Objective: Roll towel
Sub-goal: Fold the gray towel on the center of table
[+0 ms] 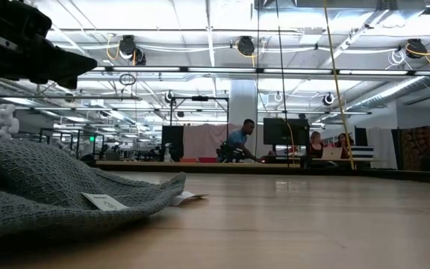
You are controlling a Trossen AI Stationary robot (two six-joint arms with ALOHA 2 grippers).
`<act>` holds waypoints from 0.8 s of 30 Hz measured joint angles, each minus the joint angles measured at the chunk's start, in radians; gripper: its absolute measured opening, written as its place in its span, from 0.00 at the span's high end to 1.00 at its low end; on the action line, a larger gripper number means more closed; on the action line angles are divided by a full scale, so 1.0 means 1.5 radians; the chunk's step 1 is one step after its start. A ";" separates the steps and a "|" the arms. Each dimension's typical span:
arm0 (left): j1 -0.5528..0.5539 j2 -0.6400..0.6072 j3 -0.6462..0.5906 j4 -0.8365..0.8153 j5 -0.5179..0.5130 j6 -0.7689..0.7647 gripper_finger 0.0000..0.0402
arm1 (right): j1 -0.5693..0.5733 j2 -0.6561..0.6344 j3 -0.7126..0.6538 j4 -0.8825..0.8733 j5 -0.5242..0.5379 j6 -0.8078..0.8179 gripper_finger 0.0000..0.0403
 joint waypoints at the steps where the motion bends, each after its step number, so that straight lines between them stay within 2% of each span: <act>1: 0.000 0.000 0.000 0.000 0.000 0.000 0.93 | 0.000 0.006 0.020 -0.011 0.000 0.000 1.00; 5: 0.000 0.000 0.000 0.005 0.000 0.000 0.93 | 0.000 0.019 0.066 -0.029 -0.001 -0.001 1.00; 14: 0.000 0.000 0.000 0.005 -0.011 0.000 0.93 | 0.000 0.017 0.056 -0.116 -0.003 0.011 1.00; 21: 0.000 0.000 0.000 0.017 -0.021 -0.005 0.93 | 0.000 0.018 -0.008 -0.051 -0.003 0.014 1.00; 24: 0.000 0.001 0.008 0.033 -0.083 -0.046 0.93 | 0.000 0.019 -0.050 -0.005 -0.003 0.012 1.00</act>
